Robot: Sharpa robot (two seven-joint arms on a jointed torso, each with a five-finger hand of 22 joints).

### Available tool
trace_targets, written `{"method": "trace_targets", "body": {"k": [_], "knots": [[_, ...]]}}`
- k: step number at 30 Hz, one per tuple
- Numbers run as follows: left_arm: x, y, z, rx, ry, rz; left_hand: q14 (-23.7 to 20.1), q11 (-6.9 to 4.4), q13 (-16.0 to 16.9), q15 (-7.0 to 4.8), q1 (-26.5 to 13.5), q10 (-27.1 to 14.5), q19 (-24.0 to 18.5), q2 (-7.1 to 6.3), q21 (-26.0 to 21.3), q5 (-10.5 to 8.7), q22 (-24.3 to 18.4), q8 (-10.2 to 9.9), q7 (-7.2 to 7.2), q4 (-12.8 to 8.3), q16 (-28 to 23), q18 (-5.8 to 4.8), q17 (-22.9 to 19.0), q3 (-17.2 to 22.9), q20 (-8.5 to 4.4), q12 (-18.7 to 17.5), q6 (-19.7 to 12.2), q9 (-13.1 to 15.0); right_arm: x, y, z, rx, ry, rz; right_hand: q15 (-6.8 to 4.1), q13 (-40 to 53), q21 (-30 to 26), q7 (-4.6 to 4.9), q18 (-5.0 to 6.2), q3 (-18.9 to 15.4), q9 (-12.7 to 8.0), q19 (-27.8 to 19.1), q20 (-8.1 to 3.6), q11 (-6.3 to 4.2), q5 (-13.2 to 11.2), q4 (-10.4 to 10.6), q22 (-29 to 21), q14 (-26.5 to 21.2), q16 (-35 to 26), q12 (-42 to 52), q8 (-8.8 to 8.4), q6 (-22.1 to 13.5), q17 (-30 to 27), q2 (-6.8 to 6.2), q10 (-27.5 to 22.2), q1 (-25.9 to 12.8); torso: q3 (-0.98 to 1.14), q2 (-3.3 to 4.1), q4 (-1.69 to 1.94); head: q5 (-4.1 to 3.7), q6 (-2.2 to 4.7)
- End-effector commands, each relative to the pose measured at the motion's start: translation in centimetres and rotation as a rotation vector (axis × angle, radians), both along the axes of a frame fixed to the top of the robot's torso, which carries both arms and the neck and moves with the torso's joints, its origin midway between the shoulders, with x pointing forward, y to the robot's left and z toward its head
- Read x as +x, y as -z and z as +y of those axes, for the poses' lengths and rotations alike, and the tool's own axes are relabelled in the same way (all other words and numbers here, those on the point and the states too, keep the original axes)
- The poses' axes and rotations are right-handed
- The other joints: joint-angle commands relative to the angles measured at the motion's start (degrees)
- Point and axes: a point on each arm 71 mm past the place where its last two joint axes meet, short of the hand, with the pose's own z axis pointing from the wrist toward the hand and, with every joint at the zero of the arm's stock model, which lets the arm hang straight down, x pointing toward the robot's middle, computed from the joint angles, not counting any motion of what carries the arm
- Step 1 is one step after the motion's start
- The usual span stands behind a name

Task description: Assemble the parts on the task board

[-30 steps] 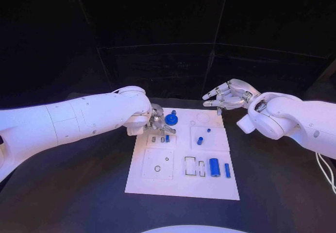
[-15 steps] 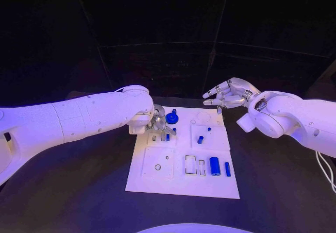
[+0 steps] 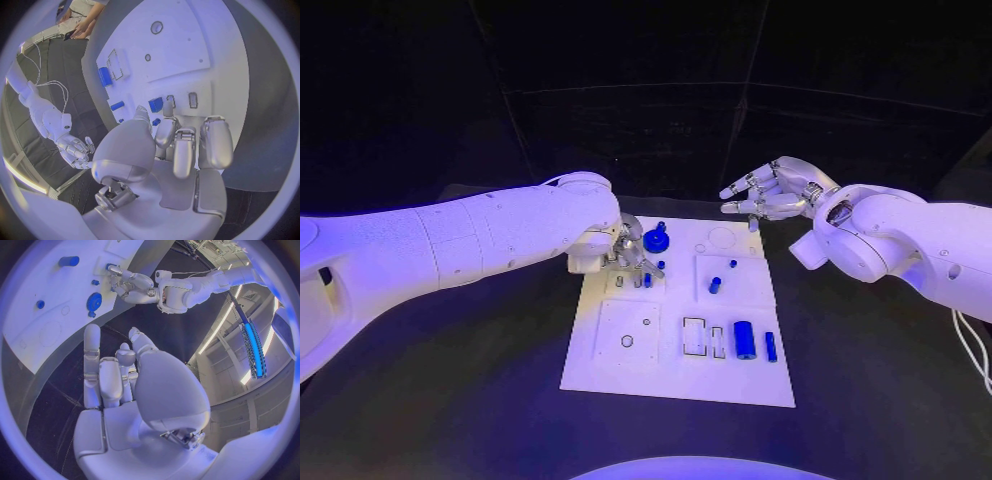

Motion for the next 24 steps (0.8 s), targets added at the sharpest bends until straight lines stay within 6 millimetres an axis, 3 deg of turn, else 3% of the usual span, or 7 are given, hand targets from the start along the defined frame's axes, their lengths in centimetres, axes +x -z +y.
{"method": "trace_targets", "body": {"k": [1,17,24], "knots": [[-0.06,0.02,-0.11,0.013,0.011,0.009,5.95,0.20,0.06,0.22,0.73,-0.35,-0.22,-0.04,-0.21,0.20,0.08,0.29,-0.01,-0.04,0.17,-0.89,15.08,0.56,0.19,-0.13,-0.31,0.14,0.09,-0.22,0.05,0.001,0.004,-0.015,0.09,0.02,-0.20,-0.03,0.28,0.00,-0.08,0.26,0.10,0.16,0.56,-0.04,-0.04,1.45,-0.15,-0.12,0.00,-0.30,0.09,0.35,-0.45,-0.27,0.02,-0.01,0.00,-0.13,-0.12],[0.01,0.02,-0.42,0.005,0.015,0.010,5.95,0.20,0.21,0.25,3.50,-0.41,-0.34,0.68,-0.25,0.30,0.26,0.57,0.00,-0.67,0.17,-0.87,15.08,3.21,0.23,-0.07,-0.82,1.04,0.17,-0.25,0.15,0.002,0.004,-0.022,0.11,0.07,-0.23,-0.01,0.29,0.10,-0.07,0.27,0.11,0.17,1.08,-0.05,-0.04,1.48,-0.06,-0.03,0.03,-0.38,0.27,0.39,-0.48,-0.24,0.03,-0.02,-0.03,-0.16,-0.27],[-0.13,0.07,-0.77,-0.023,0.012,0.036,5.95,-0.34,0.20,-0.18,10.11,-0.64,-0.43,2.40,-0.30,0.49,0.40,0.19,-0.57,-4.03,0.17,-0.84,15.08,9.26,-0.09,-0.29,-1.58,1.39,0.25,-0.22,0.15,0.000,0.005,-0.021,0.11,0.07,-0.23,-0.01,0.29,0.10,-0.07,0.27,0.11,0.17,1.08,-0.05,-0.04,1.48,-0.06,-0.03,0.03,-0.38,0.27,0.39,-0.48,-0.24,0.01,-0.01,0.01,-0.23,-0.39]]}}
